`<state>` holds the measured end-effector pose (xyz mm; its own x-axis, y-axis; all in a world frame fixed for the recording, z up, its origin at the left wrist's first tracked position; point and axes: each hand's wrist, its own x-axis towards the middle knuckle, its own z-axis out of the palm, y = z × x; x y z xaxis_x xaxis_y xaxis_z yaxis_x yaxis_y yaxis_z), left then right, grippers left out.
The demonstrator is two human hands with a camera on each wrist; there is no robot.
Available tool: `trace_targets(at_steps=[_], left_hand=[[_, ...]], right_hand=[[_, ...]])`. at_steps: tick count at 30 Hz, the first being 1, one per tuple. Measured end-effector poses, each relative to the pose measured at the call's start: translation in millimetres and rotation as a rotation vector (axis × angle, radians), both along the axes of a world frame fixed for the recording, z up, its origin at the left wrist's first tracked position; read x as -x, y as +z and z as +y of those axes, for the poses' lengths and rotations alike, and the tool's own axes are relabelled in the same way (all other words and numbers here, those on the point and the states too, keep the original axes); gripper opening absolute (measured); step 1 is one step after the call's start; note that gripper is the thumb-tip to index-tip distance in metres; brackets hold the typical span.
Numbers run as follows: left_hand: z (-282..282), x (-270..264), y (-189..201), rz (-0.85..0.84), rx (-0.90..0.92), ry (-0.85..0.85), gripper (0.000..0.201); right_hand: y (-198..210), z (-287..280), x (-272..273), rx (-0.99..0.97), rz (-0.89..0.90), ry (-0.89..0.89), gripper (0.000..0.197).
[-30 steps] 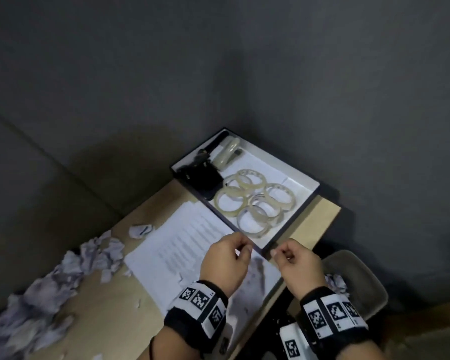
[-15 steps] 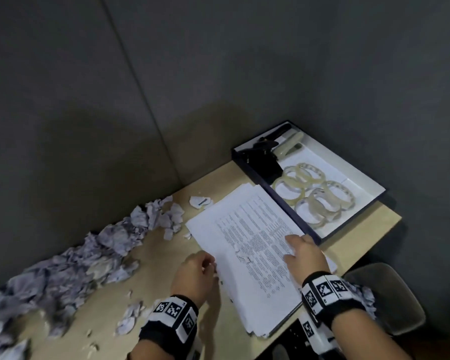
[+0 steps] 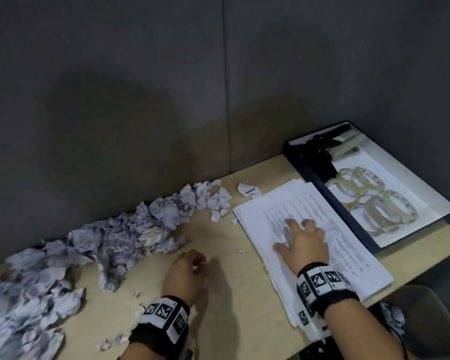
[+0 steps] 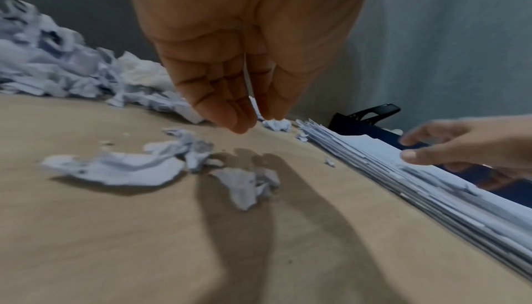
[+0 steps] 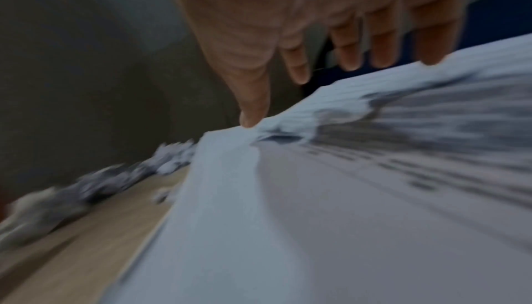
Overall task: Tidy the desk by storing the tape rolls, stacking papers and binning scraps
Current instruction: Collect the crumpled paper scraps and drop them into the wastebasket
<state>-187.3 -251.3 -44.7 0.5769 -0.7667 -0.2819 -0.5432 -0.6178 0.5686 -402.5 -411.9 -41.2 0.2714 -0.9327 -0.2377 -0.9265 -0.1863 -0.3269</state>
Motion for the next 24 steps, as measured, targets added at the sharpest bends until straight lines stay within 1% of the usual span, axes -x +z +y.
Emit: trace_targets(at_steps=[2,4,6,9,10,11,13,15,16,18,20,22,24], left_hand=[[12.2,-10.6,-3.0,-0.011,-0.026,0.026,0.012],[21.0,-16.6,-6.0,-0.019,-0.048,0.051,0.01],[26.0,-18.8,-9.3,-0.023,-0.081,0.038,0.01],[28.1,-17.6,-9.5,-0.033,-0.137,-0.009,0.012],[28.3,-17.5,-9.7,-0.035,-0.136,-0.014,0.013],[28.0,-17.6,-10.0,-0.036,-0.129,-0.016,0.014],[27.5,-19.8,-11.1,-0.028,-0.111,-0.009,0.015],[27.3,-23.8,-13.1,-0.025,-0.106,-0.002,0.015],[27.7,-25.6,-14.0,-0.026,-0.108,0.003,0.016],[28.9,-27.5,-14.9,-0.026,-0.12,0.013,0.018],[29.7,-26.6,-15.4,-0.01,-0.142,0.018,0.022],[30.9,-24.5,-14.8,0.011,-0.149,0.027,0.027],[30.7,-21.6,-13.9,0.027,-0.137,0.032,0.033]], right_hand=[[0.0,-1.5,7.3,-0.056,0.054,-0.152,0.078],[-4.4,0.2,11.3,-0.125,0.078,-0.2,0.081],[-9.2,3.1,8.2,-0.11,0.061,-0.161,0.071],[-9.4,5.3,-3.0,-0.08,-0.056,-0.075,0.043],[-8.0,5.8,-5.3,-0.06,-0.083,-0.064,0.039],[-5.6,5.5,-6.1,-0.022,-0.08,-0.078,0.042],[-1.7,4.2,-2.0,0.034,0.014,-0.158,0.059],[-0.9,2.2,7.0,-0.03,0.099,-0.26,0.073],[-2.1,2.2,11.2,-0.072,0.113,-0.292,0.077],[-5.8,3.5,14.0,-0.104,0.073,-0.301,0.074],[-6.5,6.1,10.0,-0.089,-0.015,-0.276,0.066],[-3.4,10.2,1.4,-0.102,-0.103,-0.23,0.061],[0.4,13.6,-7.2,-0.141,-0.135,-0.148,0.06]])
